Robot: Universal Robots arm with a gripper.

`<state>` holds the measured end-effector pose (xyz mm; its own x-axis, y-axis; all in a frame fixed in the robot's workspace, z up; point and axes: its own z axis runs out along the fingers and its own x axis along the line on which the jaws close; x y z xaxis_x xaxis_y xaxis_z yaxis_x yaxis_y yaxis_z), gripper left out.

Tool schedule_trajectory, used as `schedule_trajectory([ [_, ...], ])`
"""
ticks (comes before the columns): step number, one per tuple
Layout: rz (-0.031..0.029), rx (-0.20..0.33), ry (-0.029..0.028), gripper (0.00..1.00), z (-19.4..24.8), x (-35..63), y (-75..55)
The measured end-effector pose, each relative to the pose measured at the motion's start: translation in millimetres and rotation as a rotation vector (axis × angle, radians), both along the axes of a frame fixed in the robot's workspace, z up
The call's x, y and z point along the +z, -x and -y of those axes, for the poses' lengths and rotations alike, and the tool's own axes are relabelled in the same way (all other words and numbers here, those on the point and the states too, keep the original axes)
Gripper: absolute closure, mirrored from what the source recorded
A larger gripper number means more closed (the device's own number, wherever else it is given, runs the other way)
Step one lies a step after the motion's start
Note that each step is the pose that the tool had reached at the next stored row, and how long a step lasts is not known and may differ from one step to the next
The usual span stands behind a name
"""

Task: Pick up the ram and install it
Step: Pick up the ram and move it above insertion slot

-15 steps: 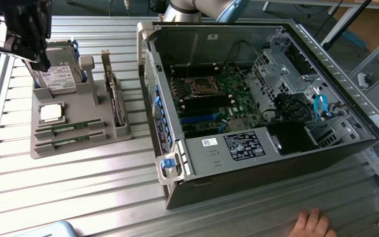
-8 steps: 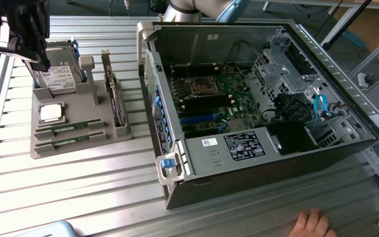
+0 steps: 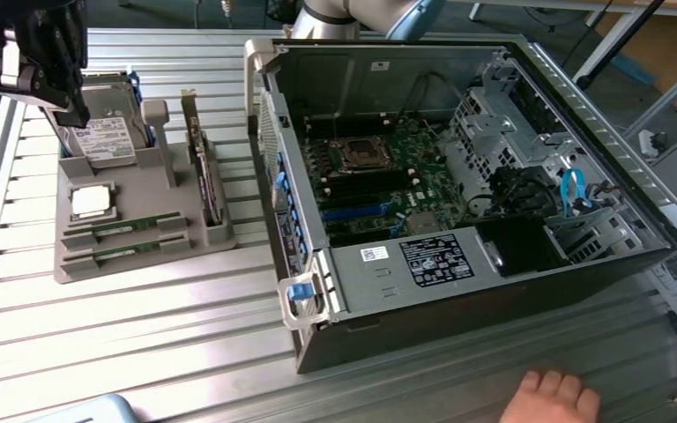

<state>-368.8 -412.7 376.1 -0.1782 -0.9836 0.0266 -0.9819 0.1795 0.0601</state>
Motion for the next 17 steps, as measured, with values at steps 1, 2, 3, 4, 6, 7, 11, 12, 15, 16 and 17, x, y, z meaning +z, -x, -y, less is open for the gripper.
schedule_trajectory([
  [1, 0.0, 0.0, 0.0, 0.89, 0.0, 0.0, 0.0],
  [2, 0.0, 0.0, 0.0, 0.89, 0.0, 0.0, 0.0],
  [3, 0.0, 0.0, 0.0, 0.89, 0.0, 0.0, 0.0],
  [4, 0.0, 0.0, 0.0, 0.89, 0.0, 0.0, 0.0],
  [6, 0.0, 0.0, 0.0, 0.89, 0.0, 0.0, 0.0],
  [7, 0.0012, 0.0, -0.0001, 0.89, 0.0, 0.0, -0.1],
  [11, 0.0107, 0.004, 0.0, 0.89, 0.0, 0.0, 0.0],
  [12, 0.0131, 0.006, 0.0, 0.89, 0.0, 0.0, 0.0],
  [15, 0.0153, 0.01, -0.0001, 0.89, 0.0, -0.1, -0.1],
  [16, 0.0153, 0.01, -0.0001, 0.89, 0.0, -0.1, 0.0],
  [17, 0.0152, 0.01, 0.0, 0.89, 0.0, 0.0, 0.0],
])
